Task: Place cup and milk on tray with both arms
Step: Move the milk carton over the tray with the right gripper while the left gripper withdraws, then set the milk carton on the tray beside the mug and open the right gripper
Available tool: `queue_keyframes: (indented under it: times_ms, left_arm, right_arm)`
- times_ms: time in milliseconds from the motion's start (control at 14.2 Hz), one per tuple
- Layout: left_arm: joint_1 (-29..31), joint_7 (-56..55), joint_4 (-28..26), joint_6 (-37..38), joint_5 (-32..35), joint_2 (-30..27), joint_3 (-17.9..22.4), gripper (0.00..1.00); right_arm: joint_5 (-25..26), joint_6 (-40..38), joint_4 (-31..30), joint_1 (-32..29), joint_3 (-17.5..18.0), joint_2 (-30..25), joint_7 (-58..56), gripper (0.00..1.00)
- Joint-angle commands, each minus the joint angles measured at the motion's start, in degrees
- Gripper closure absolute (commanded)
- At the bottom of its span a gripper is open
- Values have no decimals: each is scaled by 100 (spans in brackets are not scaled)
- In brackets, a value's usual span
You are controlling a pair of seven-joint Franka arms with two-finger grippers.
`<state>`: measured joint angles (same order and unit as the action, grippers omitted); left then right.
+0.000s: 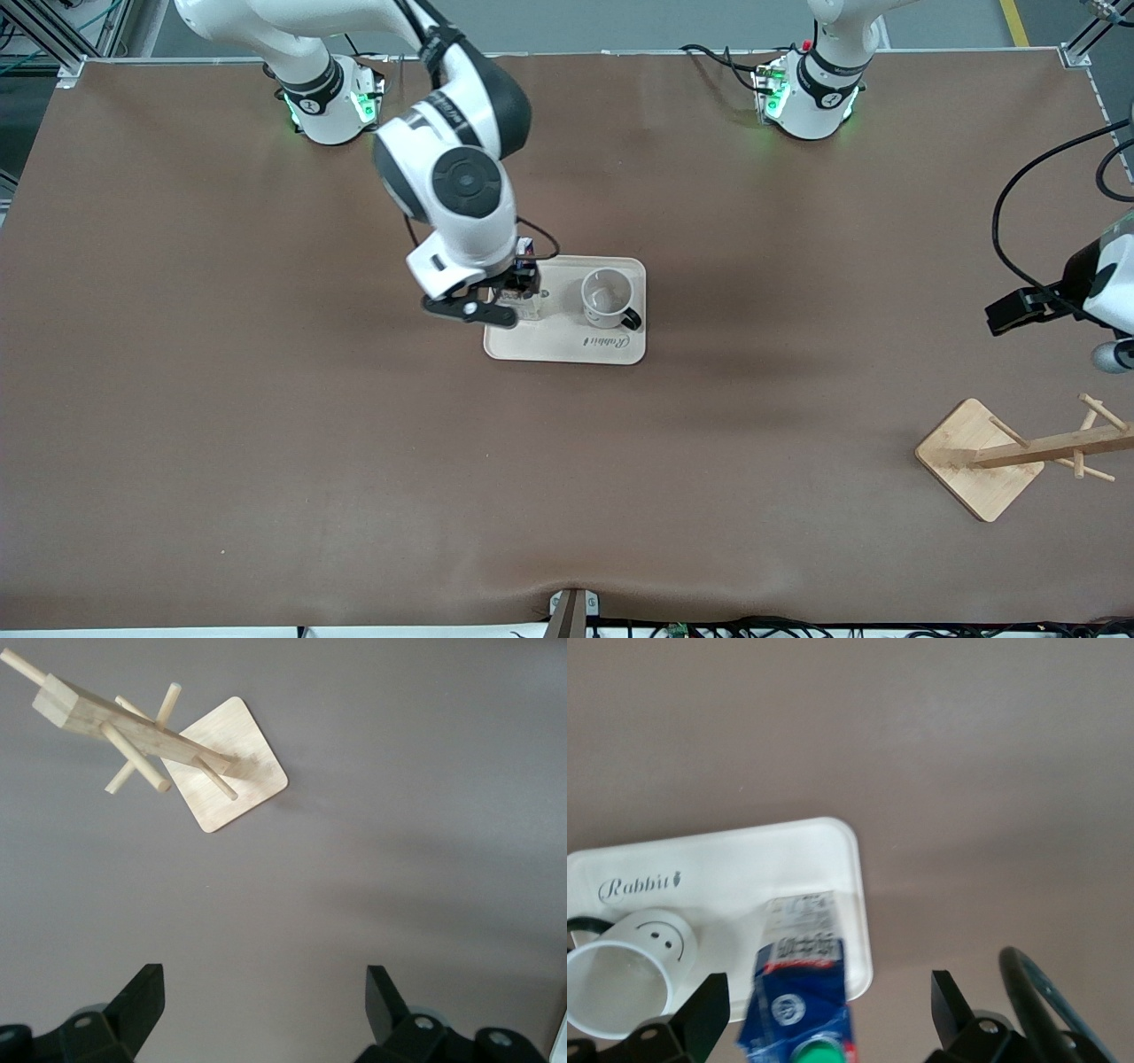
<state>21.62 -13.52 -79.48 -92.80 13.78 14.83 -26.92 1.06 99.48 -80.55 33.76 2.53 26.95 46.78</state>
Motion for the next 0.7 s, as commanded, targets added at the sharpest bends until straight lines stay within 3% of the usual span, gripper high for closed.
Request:
queue_keyframes:
  times_ms: [0, 211, 632]
  left_arm:
    - [80, 139, -6, 183, -157, -138, -41, 0]
    - [88, 306, -15, 218, -165, -182, -32, 0]
    - [185, 421, -6, 227, -289, -226, -41, 0]
  right_arm:
    - [0, -831, 679, -526, 72, -111, -291, 0]
    - [17, -948, 830, -931, 54, -181, -565, 0]
    - [-184, -1484, 551, -1811, 72, -1172, -2039, 0]
